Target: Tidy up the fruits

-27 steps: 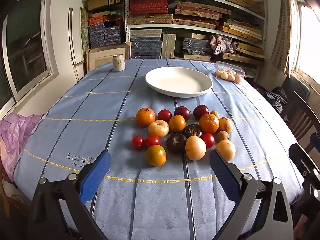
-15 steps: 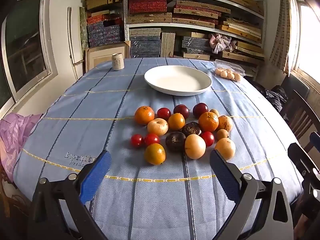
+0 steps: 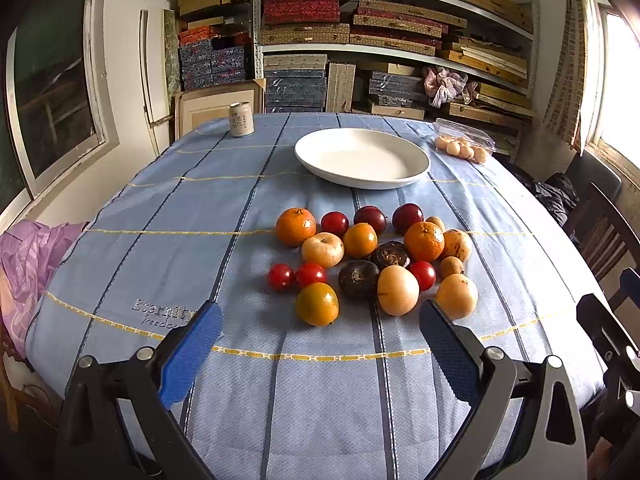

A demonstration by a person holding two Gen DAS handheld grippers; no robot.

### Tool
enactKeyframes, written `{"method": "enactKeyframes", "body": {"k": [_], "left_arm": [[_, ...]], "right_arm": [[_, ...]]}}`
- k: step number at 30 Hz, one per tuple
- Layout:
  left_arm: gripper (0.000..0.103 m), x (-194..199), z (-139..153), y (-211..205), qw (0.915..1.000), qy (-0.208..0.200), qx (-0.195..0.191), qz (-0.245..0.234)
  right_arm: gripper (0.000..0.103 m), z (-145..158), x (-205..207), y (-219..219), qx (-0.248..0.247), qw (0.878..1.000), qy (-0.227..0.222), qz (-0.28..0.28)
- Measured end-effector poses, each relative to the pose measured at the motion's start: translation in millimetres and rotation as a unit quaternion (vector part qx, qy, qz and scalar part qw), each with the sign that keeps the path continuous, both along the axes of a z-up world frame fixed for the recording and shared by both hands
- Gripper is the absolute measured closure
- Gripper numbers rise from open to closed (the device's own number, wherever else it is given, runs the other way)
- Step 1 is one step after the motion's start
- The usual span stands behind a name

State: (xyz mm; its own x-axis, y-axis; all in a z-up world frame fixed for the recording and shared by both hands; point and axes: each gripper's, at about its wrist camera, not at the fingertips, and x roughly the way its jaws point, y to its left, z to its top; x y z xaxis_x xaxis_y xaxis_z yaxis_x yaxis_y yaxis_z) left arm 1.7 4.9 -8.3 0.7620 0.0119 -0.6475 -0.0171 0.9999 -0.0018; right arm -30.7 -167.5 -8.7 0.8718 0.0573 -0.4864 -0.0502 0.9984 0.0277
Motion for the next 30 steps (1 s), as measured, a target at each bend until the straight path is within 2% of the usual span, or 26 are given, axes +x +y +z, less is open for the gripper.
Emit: {"method": "enactKeyframes", "body": {"k": [30], "left_arm": [[0.004, 1.9, 2.7, 5.0, 1.0, 0.0, 0.001, 0.003]], "right_arm": [[0.004, 1.5, -0.1, 6.4, -0.005, 1.0, 0.0, 0.007]]}}
